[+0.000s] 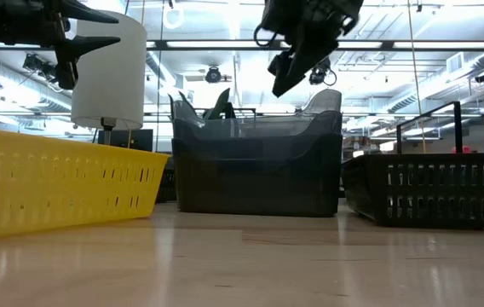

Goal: Stack baskets on shelf by color
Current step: Put the stacked gray bins on the shelf

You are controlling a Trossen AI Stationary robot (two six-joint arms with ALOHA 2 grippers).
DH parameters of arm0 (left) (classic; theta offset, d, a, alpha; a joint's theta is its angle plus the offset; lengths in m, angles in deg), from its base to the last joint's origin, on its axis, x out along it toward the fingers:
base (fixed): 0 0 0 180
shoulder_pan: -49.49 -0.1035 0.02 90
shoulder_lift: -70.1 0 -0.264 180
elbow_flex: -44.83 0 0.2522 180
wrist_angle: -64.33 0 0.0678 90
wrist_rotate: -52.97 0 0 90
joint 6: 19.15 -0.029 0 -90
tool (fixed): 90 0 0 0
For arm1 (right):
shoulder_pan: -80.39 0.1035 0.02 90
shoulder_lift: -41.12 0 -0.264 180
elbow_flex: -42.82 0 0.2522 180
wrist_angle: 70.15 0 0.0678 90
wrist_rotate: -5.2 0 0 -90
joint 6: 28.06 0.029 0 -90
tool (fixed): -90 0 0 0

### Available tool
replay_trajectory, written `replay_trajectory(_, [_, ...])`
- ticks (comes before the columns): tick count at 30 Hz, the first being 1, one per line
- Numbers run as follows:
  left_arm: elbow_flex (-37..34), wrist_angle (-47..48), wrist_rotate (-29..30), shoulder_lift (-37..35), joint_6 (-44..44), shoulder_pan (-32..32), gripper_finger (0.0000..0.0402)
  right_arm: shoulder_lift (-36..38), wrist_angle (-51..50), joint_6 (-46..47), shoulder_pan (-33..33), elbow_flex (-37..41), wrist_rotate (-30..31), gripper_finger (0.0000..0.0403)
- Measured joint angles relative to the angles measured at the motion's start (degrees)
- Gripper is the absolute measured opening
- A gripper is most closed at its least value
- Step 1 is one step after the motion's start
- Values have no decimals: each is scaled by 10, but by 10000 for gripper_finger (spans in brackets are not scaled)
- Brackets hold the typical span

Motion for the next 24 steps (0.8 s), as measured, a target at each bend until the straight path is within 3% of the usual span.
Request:
replay_trajectory(5, [0,5,2,0,-9,0,130,-3,22,10,20,0,27,262])
replay_trajectory(9, [0,5,-3,0,16,0,130,-5,83,51,17,0,-19,261])
replay_trajectory(12, [0,1,-25,0,32,0,130,1,109,36,23,0,-16,258])
replay_trajectory(16, [0,2,-34,0,21,0,130,-2,82,4,39,0,-3,257])
replay_trajectory(24, [0,5,-26,0,-4,0,130,-21,38,33,80,15,68,257])
